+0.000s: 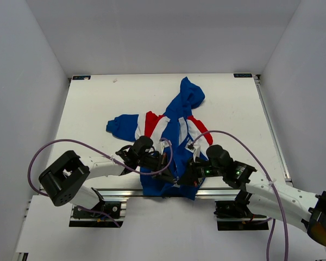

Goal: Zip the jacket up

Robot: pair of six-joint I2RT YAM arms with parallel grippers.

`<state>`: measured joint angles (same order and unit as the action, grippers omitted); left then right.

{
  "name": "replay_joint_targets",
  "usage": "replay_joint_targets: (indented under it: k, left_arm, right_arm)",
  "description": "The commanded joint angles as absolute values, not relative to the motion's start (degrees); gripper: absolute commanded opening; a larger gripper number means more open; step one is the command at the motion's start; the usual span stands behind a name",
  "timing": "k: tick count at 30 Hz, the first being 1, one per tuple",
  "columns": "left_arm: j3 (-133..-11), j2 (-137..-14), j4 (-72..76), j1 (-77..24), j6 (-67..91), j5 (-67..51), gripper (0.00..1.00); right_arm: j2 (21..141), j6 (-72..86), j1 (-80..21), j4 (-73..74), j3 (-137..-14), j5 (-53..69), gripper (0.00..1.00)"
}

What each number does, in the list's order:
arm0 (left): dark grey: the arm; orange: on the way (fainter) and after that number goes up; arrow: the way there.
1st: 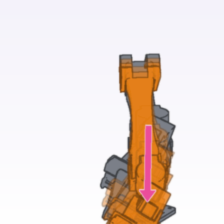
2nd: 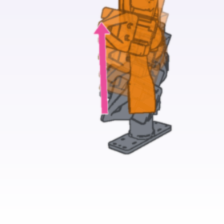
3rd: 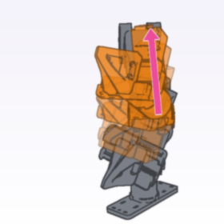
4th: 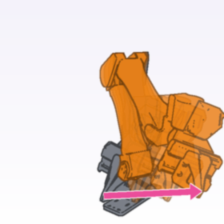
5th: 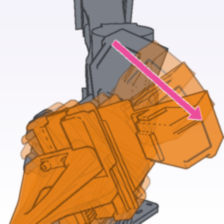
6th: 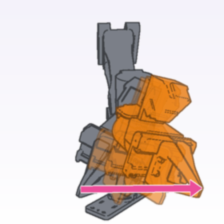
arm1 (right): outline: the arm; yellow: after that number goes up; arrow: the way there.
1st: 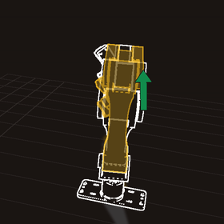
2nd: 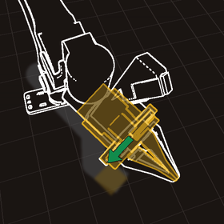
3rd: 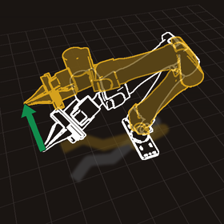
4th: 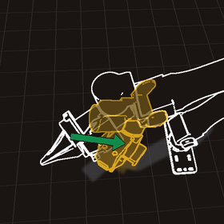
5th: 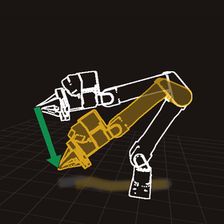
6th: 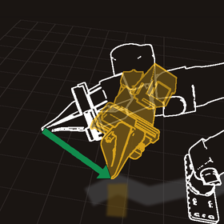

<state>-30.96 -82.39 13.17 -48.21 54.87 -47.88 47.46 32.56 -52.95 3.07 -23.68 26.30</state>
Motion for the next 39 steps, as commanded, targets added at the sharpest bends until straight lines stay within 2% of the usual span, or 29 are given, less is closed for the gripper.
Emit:
replay_joint_targets:
  k: [1,5,13,22,25,39]
  left_arm:
    - [-32.34,-80.51,12.22,-48.16,53.53,-47.72,0.0]
    - [-32.25,-80.16,11.95,-48.16,53.35,-47.64,0.0]
    - [-32.08,-80.07,12.22,-48.16,53.26,-47.99,0.0]
    - [-31.55,-80.42,13.88,-48.25,53.87,-48.6,0.0]
    - [-31.29,-80.42,14.85,-48.25,54.23,-49.13,0.0]
    - [-30.59,-82.26,20.22,-48.16,57.04,-51.94,0.0]
  right_arm:
    - [46.05,32.69,-53.26,2.11,-27.42,25.5,0.0]
    - [46.84,34.01,-53.26,1.85,-28.12,20.84,0.0]
    - [50.01,28.66,-53.26,6.66,-31.01,19.97,0.0]
    - [49.39,23.73,-53.26,12.13,-32.26,18.11,0.42]
    - [49.39,23.47,-53.26,12.22,-31.82,17.58,0.48]
    - [49.75,23.73,-53.17,10.73,-30.59,18.72,0.49]
